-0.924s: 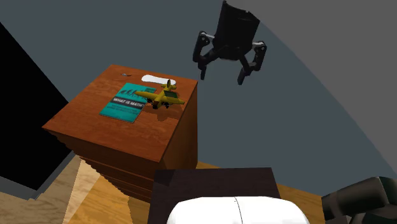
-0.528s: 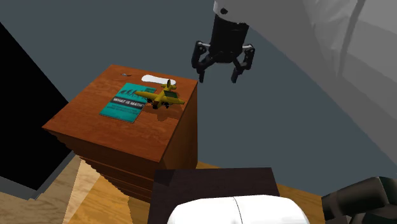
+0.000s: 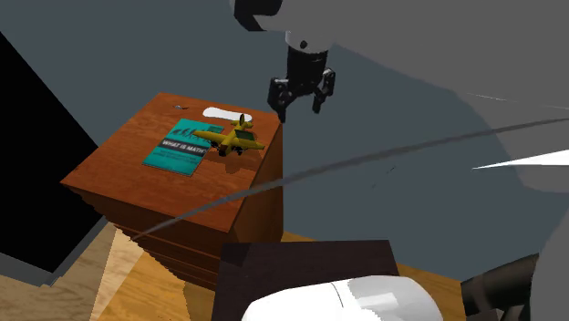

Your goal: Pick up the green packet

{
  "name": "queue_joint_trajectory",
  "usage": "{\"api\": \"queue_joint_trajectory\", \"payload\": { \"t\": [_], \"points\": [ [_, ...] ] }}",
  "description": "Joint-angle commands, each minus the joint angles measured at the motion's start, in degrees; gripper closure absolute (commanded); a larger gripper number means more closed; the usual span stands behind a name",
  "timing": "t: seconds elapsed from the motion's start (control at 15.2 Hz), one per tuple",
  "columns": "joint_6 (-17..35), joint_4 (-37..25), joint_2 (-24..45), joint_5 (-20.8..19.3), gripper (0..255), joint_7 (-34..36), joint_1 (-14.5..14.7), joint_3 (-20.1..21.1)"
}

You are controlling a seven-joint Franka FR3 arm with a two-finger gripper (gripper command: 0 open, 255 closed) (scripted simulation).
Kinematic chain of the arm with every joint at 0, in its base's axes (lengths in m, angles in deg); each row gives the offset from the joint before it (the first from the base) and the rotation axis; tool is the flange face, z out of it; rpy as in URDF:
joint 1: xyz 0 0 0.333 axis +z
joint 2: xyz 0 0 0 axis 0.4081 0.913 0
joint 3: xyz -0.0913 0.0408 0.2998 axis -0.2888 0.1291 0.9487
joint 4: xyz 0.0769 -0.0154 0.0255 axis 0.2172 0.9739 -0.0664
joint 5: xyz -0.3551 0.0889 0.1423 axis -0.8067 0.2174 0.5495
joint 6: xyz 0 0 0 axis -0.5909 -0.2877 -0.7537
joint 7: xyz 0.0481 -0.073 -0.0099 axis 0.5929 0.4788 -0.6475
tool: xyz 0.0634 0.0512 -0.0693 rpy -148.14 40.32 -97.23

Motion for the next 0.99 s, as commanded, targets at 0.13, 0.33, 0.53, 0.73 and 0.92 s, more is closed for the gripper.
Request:
{"api": "queue_joint_trajectory", "payload": {
  "t": [0.13, 0.33, 0.53, 0.73, 0.92],
  "points": [
    [7.28, -1.30, 7.17, -0.79, 0, -6.94, 2.40, 0.41],
    [12.04, -2.92, 12.51, -1.36, 0, -11.77, 3.97, 0.94],
    [16.48, -4.86, 17.80, -2.00, 0, -16.34, 5.37, 1.72],
    [20.61, -7.07, 23.01, -2.82, 0, -20.62, 6.64, 2.72],
    [24.44, -9.48, 28.09, -3.92, 0, -24.56, 7.82, 3.87]
  ]
}}
